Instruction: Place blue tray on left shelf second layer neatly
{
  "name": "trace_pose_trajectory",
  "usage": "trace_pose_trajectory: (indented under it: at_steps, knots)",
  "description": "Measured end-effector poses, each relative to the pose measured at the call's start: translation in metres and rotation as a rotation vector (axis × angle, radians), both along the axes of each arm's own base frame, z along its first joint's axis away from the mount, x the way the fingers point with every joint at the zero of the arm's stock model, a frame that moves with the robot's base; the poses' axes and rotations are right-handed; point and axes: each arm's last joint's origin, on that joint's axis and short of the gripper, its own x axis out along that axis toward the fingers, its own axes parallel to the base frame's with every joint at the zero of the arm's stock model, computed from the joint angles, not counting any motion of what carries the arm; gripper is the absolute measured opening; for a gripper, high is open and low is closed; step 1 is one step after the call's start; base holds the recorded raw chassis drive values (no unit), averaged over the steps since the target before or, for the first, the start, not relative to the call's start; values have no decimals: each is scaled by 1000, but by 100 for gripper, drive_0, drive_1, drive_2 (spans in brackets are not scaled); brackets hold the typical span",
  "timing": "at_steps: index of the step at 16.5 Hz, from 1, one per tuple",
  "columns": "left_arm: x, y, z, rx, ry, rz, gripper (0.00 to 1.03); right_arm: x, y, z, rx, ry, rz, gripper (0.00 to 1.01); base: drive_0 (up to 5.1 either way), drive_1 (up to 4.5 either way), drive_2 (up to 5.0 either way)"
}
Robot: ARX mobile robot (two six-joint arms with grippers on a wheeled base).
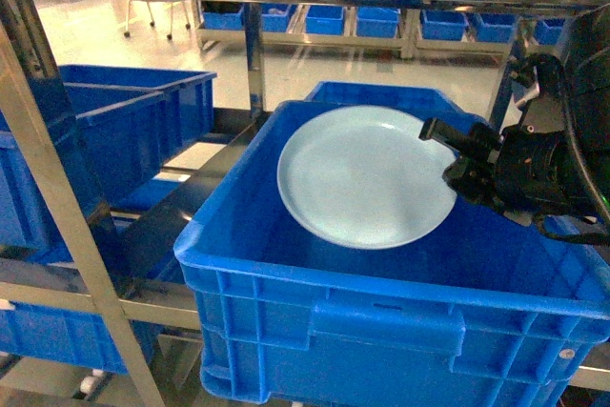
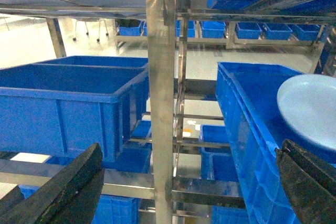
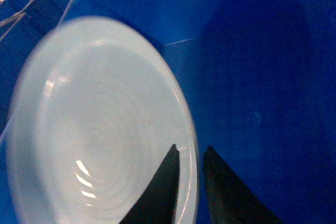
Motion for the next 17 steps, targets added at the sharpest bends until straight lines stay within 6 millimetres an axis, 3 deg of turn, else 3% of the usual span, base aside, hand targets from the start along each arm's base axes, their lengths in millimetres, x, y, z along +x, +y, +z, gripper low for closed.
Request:
trace_pose_trajectory:
  at_steps: [6,7,8,9,10,11,13,14,15,17]
  knots:
    - [0,0,0,0,0,0,98,-16,-6,6,22,-5,24,37,0,0,0]
    - [0,0,0,0,0,0,98,-44,-25,14,42,4,38,57,0,0,0]
    - [0,0,0,0,0,0,98,-128,-68,29,70,98,30,96,0,0,0]
    - [0,0,0,0,0,0,98,-169,-104,62,-45,17,-26,98,0,0,0]
    - [0,0,0,0,0,0,98,-182,-107,81,-183,-90,26,98,0,0,0]
    - [0,0,0,0,0,0,98,-178,-105,79,-304,-276,-11,91,0,0,0]
    - [0,0,0,0,2,4,98,-201,-101,54,-461,-494,-107,64,0,0,0]
    - [0,0,0,0,0,5,98,-206,-94,63,-482,-588,-142,51,0,0,0]
    - [0,0,0,0,0,1,98,-211,-89,69,-482,-638,-122,38,0,0,0]
    - [0,0,0,0,0,3,98,-222,-90,55,-495,-587,-117,12,0,0,0]
